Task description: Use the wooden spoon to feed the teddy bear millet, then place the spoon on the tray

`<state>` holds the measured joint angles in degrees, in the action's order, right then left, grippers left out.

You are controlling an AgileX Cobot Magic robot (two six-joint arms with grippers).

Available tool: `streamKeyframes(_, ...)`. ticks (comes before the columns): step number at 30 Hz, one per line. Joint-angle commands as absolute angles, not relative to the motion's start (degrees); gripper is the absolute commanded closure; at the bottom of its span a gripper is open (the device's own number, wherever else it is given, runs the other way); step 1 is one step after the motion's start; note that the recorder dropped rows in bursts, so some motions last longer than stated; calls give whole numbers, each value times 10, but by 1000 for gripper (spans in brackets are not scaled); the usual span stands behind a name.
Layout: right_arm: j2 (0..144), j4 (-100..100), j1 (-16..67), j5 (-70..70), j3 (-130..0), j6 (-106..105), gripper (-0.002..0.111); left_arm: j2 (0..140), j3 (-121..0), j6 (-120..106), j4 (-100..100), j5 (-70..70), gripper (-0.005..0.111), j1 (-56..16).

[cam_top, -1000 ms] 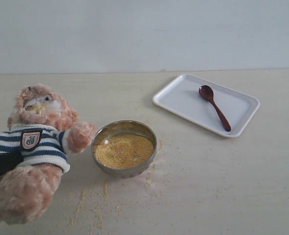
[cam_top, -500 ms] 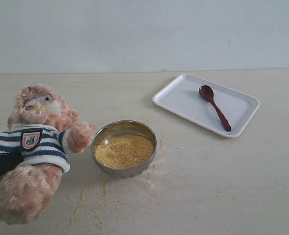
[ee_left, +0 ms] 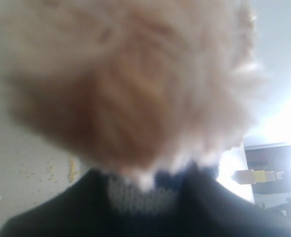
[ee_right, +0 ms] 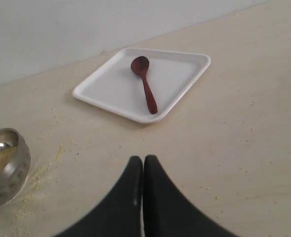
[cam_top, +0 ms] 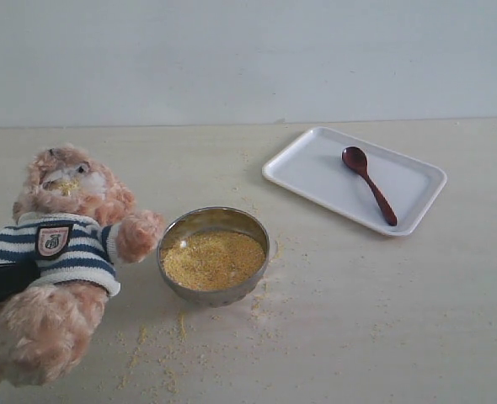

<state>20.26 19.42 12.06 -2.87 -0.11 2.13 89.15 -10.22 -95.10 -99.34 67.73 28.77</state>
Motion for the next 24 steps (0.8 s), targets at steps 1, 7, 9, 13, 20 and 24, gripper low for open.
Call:
streamKeyframes(1, 200, 194, 119, -36, 0, 26, 108, 891, -106, -956, -999, 700, 102, 288)
streamKeyframes(7, 200, 194, 126, -32, 0, 26, 108, 891, -106, -956, -999, 700, 102, 288)
streamKeyframes(9, 200, 194, 126, -32, 0, 26, 108, 891, -106, -956, -999, 700, 102, 288)
streamKeyframes(13, 192, 190, 121, -36, 0, 26, 108, 891, -106, -956, -999, 700, 102, 288)
streamKeyframes(20, 0, 192, 77, -49, 0, 26, 108, 891, -106, -956, -999, 700, 102, 288)
streamKeyframes(24, 0, 192, 80, -28, 0, 26, 108, 891, -106, -956, -999, 700, 102, 288)
